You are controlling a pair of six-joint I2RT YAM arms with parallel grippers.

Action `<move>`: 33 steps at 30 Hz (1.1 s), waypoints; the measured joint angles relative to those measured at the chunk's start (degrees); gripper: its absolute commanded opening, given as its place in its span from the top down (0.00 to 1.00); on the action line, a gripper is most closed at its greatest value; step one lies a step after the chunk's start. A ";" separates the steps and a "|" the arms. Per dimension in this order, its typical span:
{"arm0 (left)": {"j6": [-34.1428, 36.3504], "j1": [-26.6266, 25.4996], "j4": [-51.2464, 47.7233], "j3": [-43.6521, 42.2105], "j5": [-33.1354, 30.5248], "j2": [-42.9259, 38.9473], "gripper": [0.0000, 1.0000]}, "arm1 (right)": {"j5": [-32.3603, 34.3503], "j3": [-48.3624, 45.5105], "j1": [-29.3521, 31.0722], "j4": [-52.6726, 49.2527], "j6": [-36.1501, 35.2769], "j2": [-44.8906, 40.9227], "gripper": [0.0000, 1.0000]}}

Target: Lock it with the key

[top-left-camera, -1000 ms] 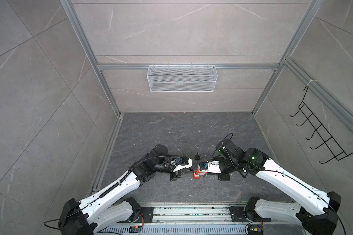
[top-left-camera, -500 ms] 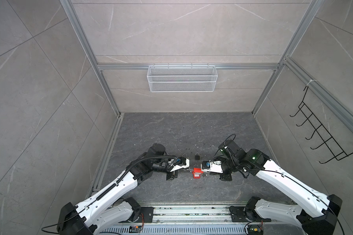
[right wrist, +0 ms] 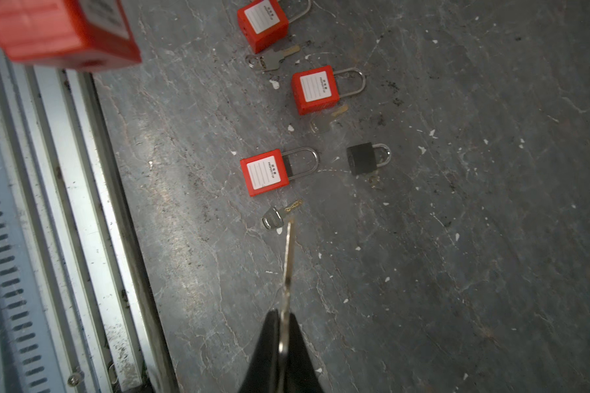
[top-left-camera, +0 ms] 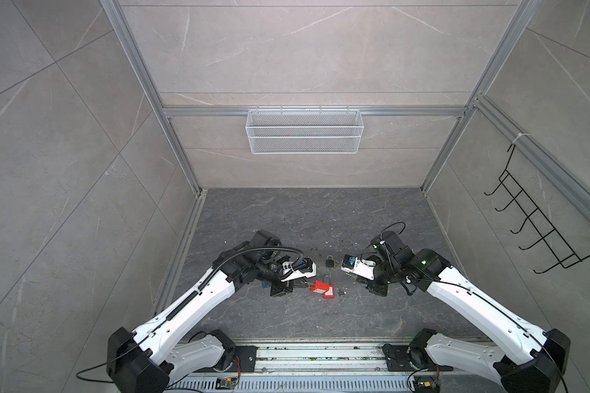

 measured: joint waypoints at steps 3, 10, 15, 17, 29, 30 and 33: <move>3.28 -0.02 -7.30 3.45 -2.56 5.88 1.00 | 1.20 0.00 -0.04 1.95 5.35 1.64 0.91; 8.48 -0.02 -17.31 7.93 -7.58 15.87 1.00 | 4.52 -0.92 -0.04 7.30 15.34 1.90 0.91; 10.49 -0.02 -21.09 12.87 -9.55 23.56 1.00 | 6.58 -3.17 -0.04 8.94 18.73 1.33 0.92; 10.93 -0.02 -21.49 14.05 -10.14 26.12 1.00 | 7.13 -4.24 -0.04 9.60 19.41 1.31 0.94; 11.19 -0.02 -23.50 18.18 -13.09 36.89 1.00 | 10.75 -5.46 -0.09 14.21 26.27 8.50 0.85; 11.19 -0.02 -23.76 19.12 -13.14 38.23 1.00 | 11.06 -5.49 -0.09 14.86 27.21 9.05 0.85; 11.26 -0.09 -24.81 22.38 -13.75 41.83 1.00 | 11.80 -5.49 -0.15 16.15 29.38 9.81 0.81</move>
